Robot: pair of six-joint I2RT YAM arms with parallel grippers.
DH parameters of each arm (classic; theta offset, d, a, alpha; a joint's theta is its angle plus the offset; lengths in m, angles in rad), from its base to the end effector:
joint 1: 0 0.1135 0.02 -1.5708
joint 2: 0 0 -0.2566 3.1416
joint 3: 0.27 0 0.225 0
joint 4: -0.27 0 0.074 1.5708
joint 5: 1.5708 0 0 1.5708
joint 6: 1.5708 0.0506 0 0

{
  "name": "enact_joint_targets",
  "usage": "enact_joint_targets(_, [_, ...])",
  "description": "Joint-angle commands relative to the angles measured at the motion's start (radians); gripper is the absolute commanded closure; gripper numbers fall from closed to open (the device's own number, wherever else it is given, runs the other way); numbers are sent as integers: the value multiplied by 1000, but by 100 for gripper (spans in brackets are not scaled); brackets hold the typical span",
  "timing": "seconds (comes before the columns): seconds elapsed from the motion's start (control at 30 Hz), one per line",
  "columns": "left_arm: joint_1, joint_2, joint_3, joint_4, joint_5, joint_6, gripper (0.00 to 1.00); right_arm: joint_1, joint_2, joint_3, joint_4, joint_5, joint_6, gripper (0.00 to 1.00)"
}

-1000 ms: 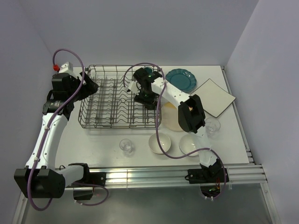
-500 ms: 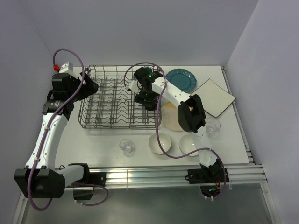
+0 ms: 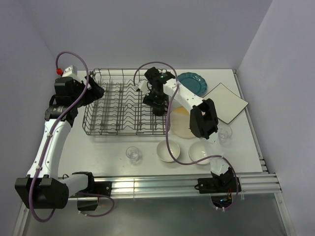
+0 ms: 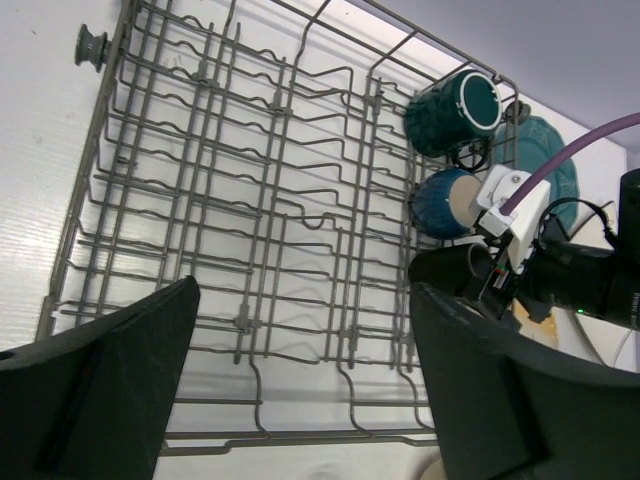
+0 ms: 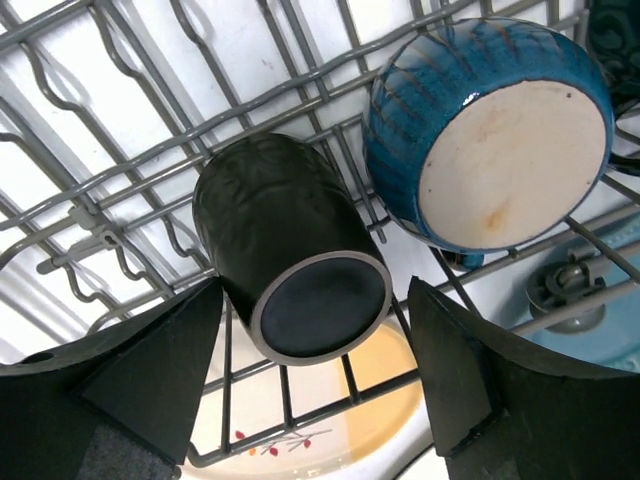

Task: Load the mixed dishes into the dish rack
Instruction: Place the cup upside down on the dish rack

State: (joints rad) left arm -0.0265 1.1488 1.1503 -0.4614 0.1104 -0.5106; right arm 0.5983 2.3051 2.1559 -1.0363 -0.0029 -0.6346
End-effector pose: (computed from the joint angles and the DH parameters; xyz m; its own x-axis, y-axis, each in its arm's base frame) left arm 0.2428 -0.0120 0.3528 -0.4482 -0.4740 -0.7579 -0.1077 0.8703 -0.4806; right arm 0.3818 0.2604 0.2156 -0.2822 -0.9098 -0.3043 -0.9083 0.3555 -0.2207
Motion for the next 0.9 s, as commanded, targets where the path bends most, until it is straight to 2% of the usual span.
enact_joint_targets(0.0, [11,-38,16,41,43,-14,4,-18,-82,-10,15,-77,-11,18])
enact_joint_targets(0.03, [22,-52,0,55,76,-32,1,-20,-96,-25,21,-129,-29,16])
enact_joint_targets(0.13, [66,-73,-35,119,184,-54,1,-18,-145,-57,45,-202,-56,13])
enact_joint_targets(0.4, [80,-60,-46,119,345,-31,1,-22,-165,-22,24,-284,-91,9])
enact_joint_targets(0.53, [79,-73,-64,92,446,9,6,-23,-187,8,1,-362,-111,8])
enact_joint_targets(0.6, [73,-81,-64,26,501,33,8,-28,-194,56,-31,-429,-122,8])
enact_joint_targets(0.67, [50,-92,-57,-43,503,52,10,-35,-206,81,-59,-485,-154,7])
enact_joint_targets(0.7, [-2,-107,-57,-110,480,60,10,-40,-219,87,-64,-520,-169,7])
enact_joint_targets(0.8, [-90,-136,-89,-198,425,9,12,-77,-297,6,-29,-727,-255,7])
enact_joint_targets(0.87, [-186,-158,-129,-229,381,-32,17,-107,-373,-82,54,-958,-298,7])
